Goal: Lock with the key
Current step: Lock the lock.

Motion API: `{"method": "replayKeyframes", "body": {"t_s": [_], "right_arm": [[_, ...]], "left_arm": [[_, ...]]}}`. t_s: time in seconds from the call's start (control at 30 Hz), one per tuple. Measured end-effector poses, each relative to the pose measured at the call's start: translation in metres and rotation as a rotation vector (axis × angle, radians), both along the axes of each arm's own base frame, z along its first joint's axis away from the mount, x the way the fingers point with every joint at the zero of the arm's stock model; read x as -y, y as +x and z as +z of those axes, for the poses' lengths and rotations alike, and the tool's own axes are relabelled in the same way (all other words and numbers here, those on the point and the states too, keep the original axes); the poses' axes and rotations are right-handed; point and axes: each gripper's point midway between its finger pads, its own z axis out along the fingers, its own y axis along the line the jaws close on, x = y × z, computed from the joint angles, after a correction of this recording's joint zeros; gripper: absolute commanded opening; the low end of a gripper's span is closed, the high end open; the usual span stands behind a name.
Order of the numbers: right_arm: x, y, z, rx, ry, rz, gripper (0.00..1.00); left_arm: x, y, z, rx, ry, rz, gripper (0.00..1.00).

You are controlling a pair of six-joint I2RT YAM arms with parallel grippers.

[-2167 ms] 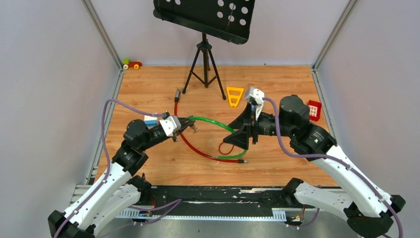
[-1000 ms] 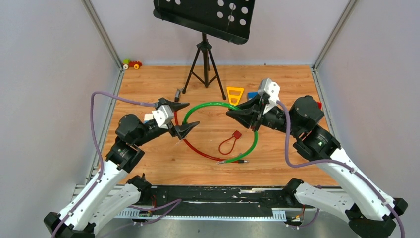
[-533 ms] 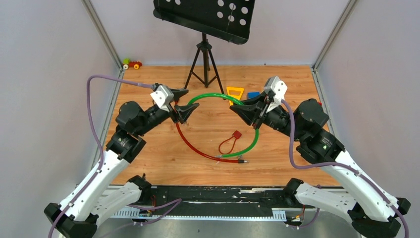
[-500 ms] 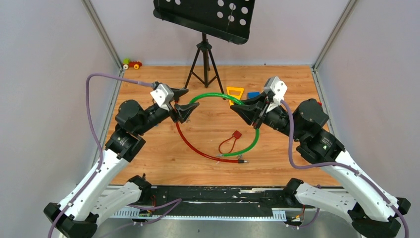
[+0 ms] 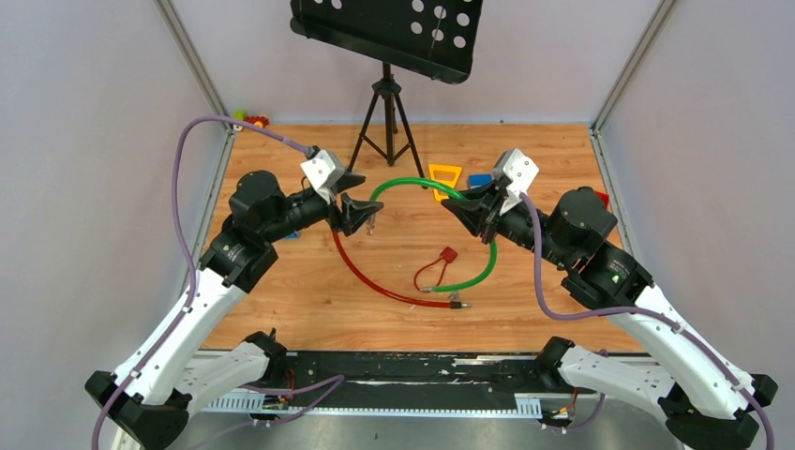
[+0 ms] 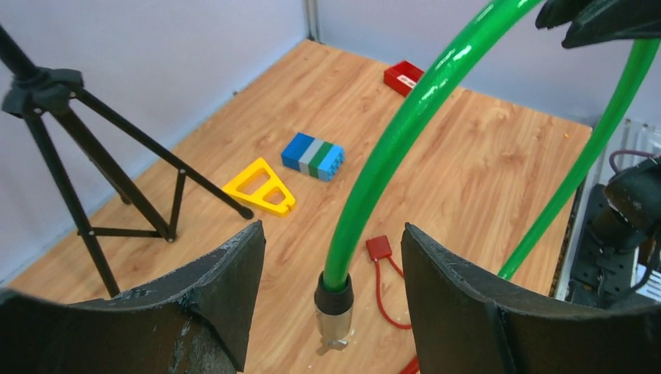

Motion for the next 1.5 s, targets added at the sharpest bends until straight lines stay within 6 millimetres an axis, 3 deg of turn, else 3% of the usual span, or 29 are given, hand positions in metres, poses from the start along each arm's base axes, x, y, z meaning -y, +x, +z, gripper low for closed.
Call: {"method": "replayKeyframes", "body": {"t_s": [0.23, 0.6, 0.87, 0.93, 0.97, 1.03, 1.07, 1.33, 1.5], "right_arm": [[0.0, 0.0, 0.0, 0.0, 0.001, -0.002, 0.0], [-0.002, -0.003, 0.0, -0.01, 0.006, 0.016, 0.0], [-0.006, -0.003, -0.003, -0.023, 0.002, 0.034, 0.0], [-0.007, -0.003, -0.004, -0.025, 0.0, 0.034, 0.0], [-0.007, -0.003, -0.004, -0.025, 0.0, 0.034, 0.0], [-0.007, -0.003, -0.004, -0.025, 0.0, 0.034, 0.0], [-0.007, -0.003, -0.004, -0.025, 0.0, 0.034, 0.0], [-0.009, -0.008, -0.003, 0.003, -0.013, 0.072, 0.0], [-0.02, -0.034, 0.002, 0.098, -0.043, 0.246, 0.0]], "left_arm": [[0.006, -0.002, -0.016, -0.026, 0.037, -0.044, 0.64], [0.01, 0.008, -0.029, -0.041, 0.073, -0.039, 0.59], [0.012, 0.013, -0.036, -0.053, 0.087, -0.038, 0.49], [0.012, 0.014, -0.035, -0.049, 0.088, -0.038, 0.41], [0.012, 0.014, -0.034, -0.047, 0.087, -0.038, 0.32], [0.013, 0.014, -0.031, -0.041, 0.085, -0.039, 0.05], [0.013, 0.014, -0.031, -0.034, 0.087, -0.04, 0.0], [0.02, 0.004, -0.031, 0.009, 0.087, -0.122, 0.0], [0.028, -0.02, -0.041, 0.105, 0.067, -0.279, 0.0]]}}
